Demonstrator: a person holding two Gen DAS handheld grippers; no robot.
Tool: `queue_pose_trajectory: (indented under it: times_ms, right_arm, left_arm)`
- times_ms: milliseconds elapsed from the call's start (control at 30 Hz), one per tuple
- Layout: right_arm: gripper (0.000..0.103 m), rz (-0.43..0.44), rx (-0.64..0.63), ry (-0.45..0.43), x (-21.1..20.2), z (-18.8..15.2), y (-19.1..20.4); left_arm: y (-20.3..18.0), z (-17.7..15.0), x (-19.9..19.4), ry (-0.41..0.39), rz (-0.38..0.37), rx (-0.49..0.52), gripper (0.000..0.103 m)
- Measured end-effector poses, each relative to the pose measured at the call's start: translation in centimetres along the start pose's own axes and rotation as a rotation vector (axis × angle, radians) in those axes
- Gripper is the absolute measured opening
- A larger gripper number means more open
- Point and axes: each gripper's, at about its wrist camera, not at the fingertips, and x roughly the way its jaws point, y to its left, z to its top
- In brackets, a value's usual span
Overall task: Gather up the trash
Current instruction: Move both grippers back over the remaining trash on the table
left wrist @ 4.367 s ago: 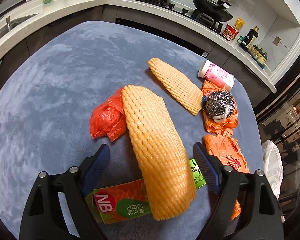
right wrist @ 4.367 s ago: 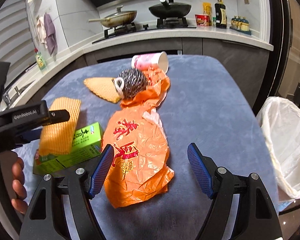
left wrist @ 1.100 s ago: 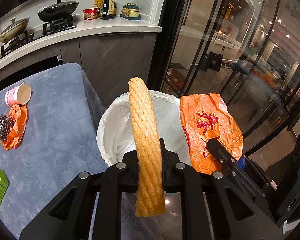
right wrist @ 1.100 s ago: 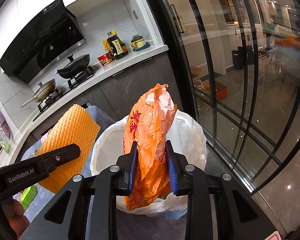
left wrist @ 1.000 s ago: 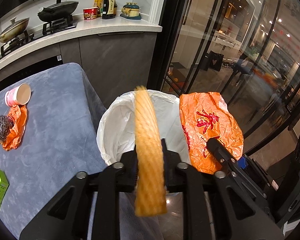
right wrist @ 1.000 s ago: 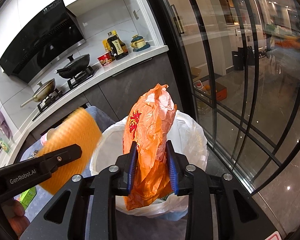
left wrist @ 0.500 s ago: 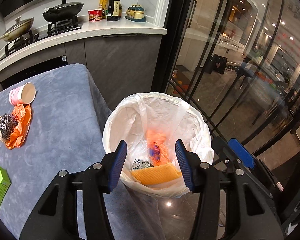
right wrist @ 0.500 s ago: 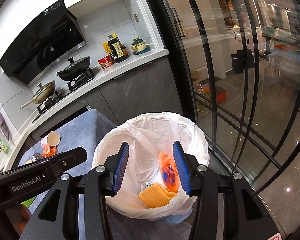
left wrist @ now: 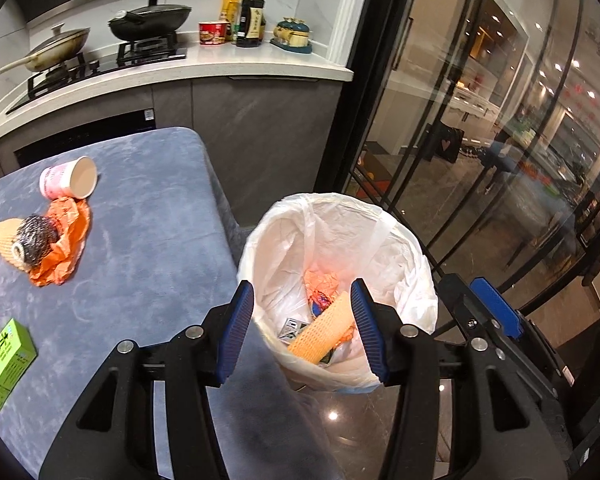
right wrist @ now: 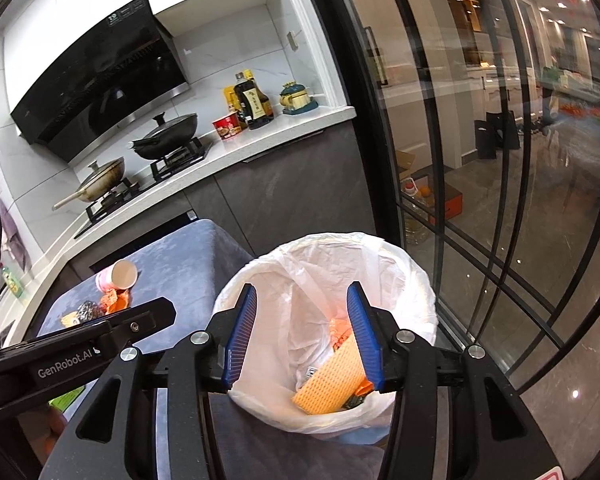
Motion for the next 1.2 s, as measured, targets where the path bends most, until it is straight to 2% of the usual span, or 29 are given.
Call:
queue_pose_trajectory:
  times_ms: [467,600,667,733,1000,1200]
  right_arm:
    - [0.047,0.086,-0.094,0.019,-0.2,-1.0,6.9]
    - [0.048,0.114,-0.123,0.033,-0.1,-1.5,9.2]
    - [0.054,0.127,-0.140,0.036,-0.1,-1.9,10.5]
    - [0.056,0.136,-0.156,0.032,-0.2,-2.2,11.6]
    - [0.059,0.187,-0.221,0.059,0.5,-3.6,16.5]
    - [0.059,0.236,-0.260,0.089,1.7,-4.7,20.6]
  left_arm:
    - [7.3,-0.7,-4.1,-0.051,0.072,-0.112,0.054]
    - [10.1,-1.2,-5.3,-0.063,0.102,-0.159,0.059]
    - [11.4,-1.4,-5.9,-0.068,0.115,-0.177,0.060]
    - [12.9,-1.7,-6.5,-0.074,0.134,-0.201,0.063]
    - [19.9,-3.2,-8.9,-0.105,0.224,-0.330,0.081]
    - [25.3,-4.2,-10.1,-0.108,0.280,-0.420,0.082]
